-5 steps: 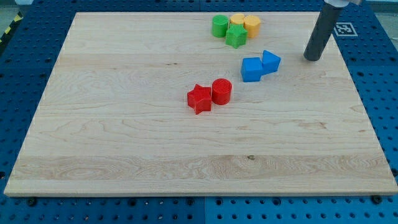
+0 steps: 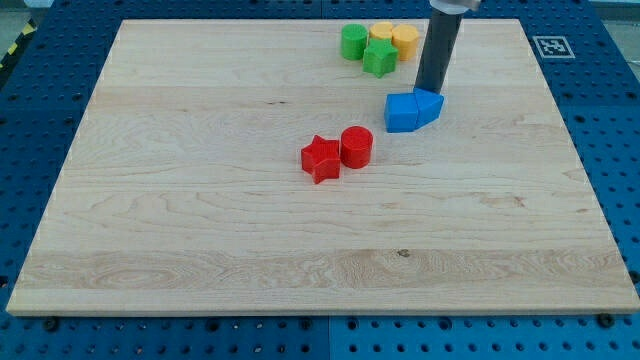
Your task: Move the blue cube above the red circle
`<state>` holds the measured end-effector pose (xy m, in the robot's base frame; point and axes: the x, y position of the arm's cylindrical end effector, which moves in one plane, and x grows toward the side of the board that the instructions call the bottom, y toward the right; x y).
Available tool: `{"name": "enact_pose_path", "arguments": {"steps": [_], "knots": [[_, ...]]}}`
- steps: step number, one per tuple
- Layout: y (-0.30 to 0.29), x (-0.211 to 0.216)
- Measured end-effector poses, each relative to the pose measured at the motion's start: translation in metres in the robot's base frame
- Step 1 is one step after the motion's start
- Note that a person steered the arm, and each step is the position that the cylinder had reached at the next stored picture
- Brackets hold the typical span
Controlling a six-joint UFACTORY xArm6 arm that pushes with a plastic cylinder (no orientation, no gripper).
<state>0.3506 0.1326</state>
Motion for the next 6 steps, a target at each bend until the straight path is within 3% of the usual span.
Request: {"name": "enact_pose_path", "arguments": {"steps": [3, 6], "knots": [[-0.037, 0.047], [-0.096, 0.050]]}}
